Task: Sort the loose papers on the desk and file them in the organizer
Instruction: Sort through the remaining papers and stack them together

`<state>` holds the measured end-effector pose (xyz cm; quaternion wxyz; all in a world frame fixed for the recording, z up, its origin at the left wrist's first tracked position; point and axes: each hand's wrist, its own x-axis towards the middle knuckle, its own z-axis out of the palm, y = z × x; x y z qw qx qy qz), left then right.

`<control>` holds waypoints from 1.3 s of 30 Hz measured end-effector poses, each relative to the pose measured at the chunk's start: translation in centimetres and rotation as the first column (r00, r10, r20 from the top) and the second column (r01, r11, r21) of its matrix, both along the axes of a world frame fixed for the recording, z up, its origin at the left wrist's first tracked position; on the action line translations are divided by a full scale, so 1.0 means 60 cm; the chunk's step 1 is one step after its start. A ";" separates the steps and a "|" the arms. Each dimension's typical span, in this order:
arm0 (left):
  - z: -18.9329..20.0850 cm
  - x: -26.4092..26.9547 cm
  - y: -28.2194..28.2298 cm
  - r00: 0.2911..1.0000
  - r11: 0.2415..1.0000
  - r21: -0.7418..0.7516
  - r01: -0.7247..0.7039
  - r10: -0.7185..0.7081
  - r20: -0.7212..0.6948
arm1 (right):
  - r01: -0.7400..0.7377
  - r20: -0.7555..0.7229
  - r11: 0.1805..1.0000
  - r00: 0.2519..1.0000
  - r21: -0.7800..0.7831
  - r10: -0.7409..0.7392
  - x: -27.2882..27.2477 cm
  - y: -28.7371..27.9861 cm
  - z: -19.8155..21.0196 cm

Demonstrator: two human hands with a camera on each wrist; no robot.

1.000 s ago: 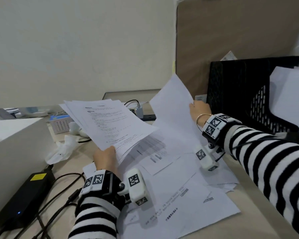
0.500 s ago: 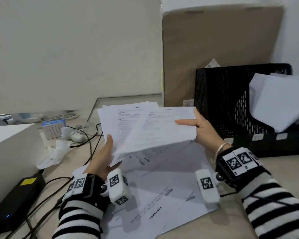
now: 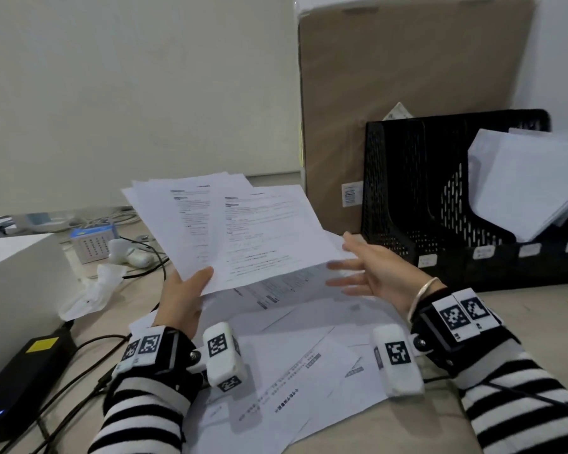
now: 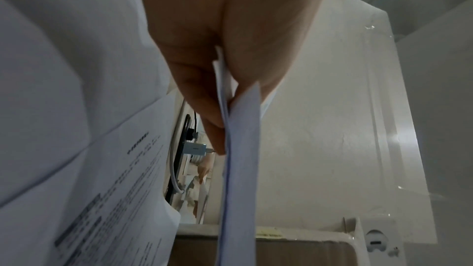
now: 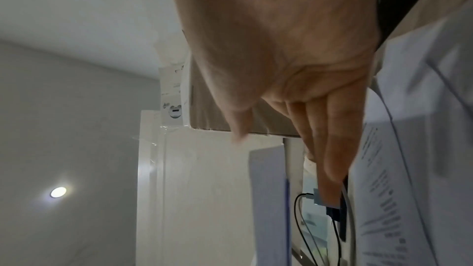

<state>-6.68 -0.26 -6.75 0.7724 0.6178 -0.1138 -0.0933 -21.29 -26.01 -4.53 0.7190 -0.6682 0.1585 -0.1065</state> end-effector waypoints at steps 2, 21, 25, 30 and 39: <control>0.000 -0.002 -0.004 1.000 1.000 -0.006 -0.020 0.020 0.013 | -0.051 -0.050 0.993 0.998 -0.106 0.046 -0.002 0.005 -0.003; -0.015 0.022 -0.001 0.960 0.984 0.023 -0.179 0.180 -0.215 | 0.155 -0.176 0.729 0.918 -0.667 -0.357 0.153 -0.006 0.015; -0.026 0.037 0.003 0.959 0.974 0.022 -0.226 0.227 -0.168 | -0.031 -0.244 0.443 0.868 -0.896 -0.434 0.228 -0.051 0.007; -0.031 0.047 0.007 0.965 0.980 -0.004 -0.200 0.196 -0.172 | -0.161 -0.341 0.417 0.849 -0.895 -0.404 0.235 -0.091 0.002; -0.017 0.033 0.009 0.906 0.880 -0.212 -0.424 0.412 -0.100 | 0.426 0.156 0.564 0.872 -0.707 -0.464 0.151 -0.036 0.059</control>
